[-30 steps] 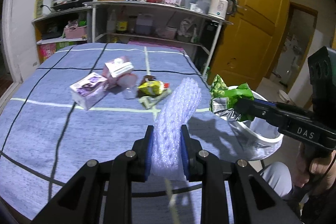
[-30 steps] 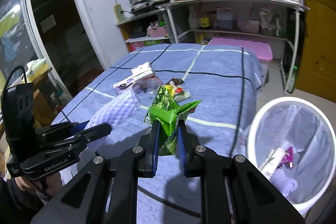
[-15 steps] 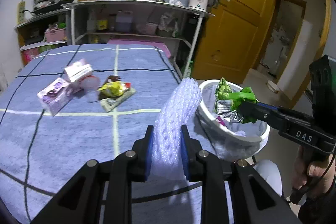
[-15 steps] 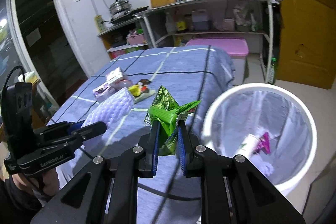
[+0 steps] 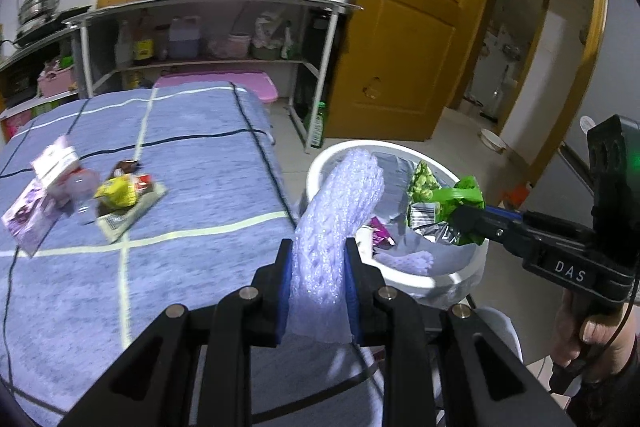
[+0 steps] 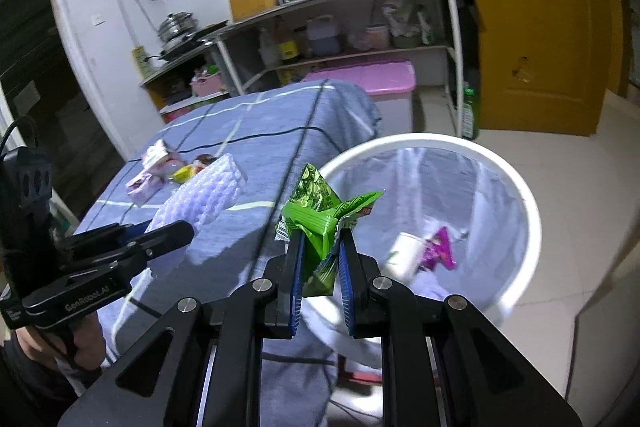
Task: Collect trash
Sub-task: 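Carry the foam net and green bag over the bin and open both grippers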
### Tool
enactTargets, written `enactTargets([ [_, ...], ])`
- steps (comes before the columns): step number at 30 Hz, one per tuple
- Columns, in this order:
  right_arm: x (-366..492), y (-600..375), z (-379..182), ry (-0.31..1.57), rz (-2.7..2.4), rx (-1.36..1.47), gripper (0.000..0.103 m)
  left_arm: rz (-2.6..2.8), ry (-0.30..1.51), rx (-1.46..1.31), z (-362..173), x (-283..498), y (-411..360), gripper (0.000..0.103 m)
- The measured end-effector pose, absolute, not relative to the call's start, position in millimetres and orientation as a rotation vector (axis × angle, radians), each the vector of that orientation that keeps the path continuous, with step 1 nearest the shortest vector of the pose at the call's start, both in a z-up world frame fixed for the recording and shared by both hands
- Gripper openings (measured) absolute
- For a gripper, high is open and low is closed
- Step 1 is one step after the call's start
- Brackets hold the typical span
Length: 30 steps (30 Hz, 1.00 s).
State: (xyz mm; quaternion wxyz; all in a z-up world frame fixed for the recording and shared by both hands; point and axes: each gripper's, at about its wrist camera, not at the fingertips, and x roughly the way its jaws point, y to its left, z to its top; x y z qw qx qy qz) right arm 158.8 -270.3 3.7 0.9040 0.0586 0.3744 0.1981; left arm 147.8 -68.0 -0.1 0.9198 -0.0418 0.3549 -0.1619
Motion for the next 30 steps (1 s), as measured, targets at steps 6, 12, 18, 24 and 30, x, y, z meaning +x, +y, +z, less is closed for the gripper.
enactTargets([
  [6, 163, -289, -3, 0.796, 0.362, 0.125, 0.017, -0.375, 0.756, -0.066, -8, 162, -90, 0.025],
  [12, 168, -299, -13, 0.831, 0.340, 0.132, 0.017, -0.411, 0.782, -0.045, -15, 173, -109, 0.025],
  [18, 171, -306, -20, 0.866, 0.319, 0.138, 0.018, -0.445, 0.800, -0.033, -20, 178, -122, 0.026],
  [24, 172, -309, -25, 0.879, 0.298, 0.143, 0.021, -0.456, 0.815, -0.032, -24, 183, -127, 0.043],
  [30, 172, -310, -26, 0.879, 0.289, 0.150, 0.040, -0.454, 0.815, -0.045, -25, 185, -124, 0.050],
])
